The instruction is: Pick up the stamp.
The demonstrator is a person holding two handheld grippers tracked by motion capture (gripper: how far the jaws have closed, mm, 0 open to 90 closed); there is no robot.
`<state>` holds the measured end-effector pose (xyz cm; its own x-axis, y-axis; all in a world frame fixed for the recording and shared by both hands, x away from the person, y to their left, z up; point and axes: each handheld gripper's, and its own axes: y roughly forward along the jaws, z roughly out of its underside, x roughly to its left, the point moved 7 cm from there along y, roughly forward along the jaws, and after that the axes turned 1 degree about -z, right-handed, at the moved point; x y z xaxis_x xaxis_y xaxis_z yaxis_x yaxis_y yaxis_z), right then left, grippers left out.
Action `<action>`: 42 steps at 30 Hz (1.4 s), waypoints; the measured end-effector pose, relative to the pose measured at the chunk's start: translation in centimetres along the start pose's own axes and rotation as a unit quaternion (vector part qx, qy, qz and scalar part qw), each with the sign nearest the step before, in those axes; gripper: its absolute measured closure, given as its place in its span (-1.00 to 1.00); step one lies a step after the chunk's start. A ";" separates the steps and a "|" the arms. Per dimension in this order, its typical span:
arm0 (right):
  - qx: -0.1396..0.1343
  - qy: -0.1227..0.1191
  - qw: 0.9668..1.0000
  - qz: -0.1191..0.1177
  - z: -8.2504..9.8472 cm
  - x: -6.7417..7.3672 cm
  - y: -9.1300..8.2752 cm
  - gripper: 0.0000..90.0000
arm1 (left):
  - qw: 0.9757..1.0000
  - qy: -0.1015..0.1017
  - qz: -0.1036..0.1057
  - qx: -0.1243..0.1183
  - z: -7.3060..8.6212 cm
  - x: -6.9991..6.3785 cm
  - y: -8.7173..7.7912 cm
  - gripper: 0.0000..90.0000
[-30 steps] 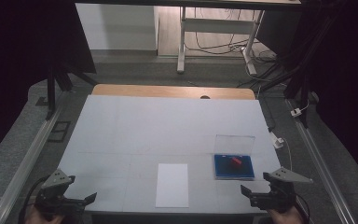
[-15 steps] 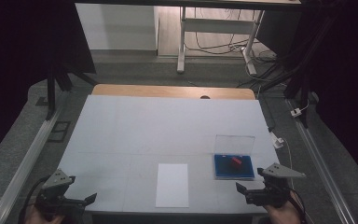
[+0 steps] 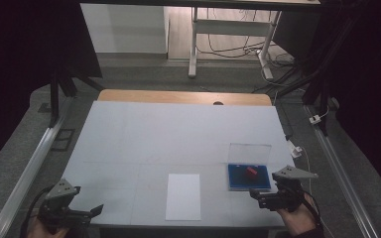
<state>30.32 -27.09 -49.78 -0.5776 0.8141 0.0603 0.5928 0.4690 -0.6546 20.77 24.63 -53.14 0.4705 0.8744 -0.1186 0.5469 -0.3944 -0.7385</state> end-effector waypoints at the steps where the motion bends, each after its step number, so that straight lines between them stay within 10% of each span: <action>1: 0.000 0.000 1.000 0.000 0.0 0.0 0.0 -1.00 | 1.000 0.000 0.000 0.000 0.0 0.0 0.0 -0.98; 42: 0.071 -0.043 0.996 0.014 -1.5 -2.4 5.6 -1.00 | 1.000 -0.006 0.008 0.000 0.0 0.0 0.1 -0.98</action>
<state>35.88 -25.84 -52.46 -0.6110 0.7914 -0.0201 0.5280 0.3886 -0.7551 20.84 24.63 -53.16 0.4712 0.8710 -0.1388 0.5392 -0.4091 -0.7361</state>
